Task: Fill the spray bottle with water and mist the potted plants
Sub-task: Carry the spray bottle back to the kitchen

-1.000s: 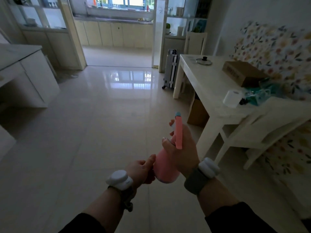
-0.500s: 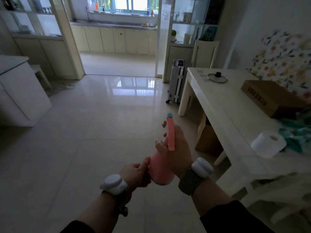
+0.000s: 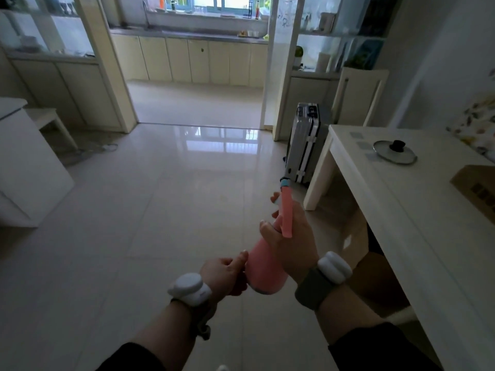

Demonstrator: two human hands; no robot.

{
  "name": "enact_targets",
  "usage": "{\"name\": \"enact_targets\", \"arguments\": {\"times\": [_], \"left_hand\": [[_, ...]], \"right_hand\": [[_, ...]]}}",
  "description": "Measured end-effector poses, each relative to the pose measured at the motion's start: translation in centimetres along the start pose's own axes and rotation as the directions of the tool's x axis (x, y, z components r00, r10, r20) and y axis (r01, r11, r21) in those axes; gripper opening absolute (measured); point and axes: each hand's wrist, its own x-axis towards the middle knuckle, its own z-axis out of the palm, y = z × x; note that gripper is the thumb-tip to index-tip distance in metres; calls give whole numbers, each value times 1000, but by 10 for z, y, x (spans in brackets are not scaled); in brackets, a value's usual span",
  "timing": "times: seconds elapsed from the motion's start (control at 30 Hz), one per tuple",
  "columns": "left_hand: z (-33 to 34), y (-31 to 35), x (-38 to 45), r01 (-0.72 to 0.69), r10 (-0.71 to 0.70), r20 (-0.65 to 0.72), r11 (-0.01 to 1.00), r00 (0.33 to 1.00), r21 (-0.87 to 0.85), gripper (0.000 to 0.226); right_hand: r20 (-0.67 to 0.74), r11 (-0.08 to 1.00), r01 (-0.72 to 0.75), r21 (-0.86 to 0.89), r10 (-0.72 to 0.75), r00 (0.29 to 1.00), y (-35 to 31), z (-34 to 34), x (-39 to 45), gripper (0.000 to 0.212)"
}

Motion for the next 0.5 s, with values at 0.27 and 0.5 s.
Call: {"name": "enact_targets", "arguments": {"times": [0.27, 0.5], "left_hand": [[-13, 105, 163, 19, -21, 34, 999, 999, 36, 44], [1, 191, 333, 5, -5, -7, 1000, 1000, 3, 44]], "right_hand": [[10, 1000, -22, -1, 22, 1000, 26, 45, 182, 53], [33, 999, 7, -31, -6, 999, 74, 80, 367, 51]]}}
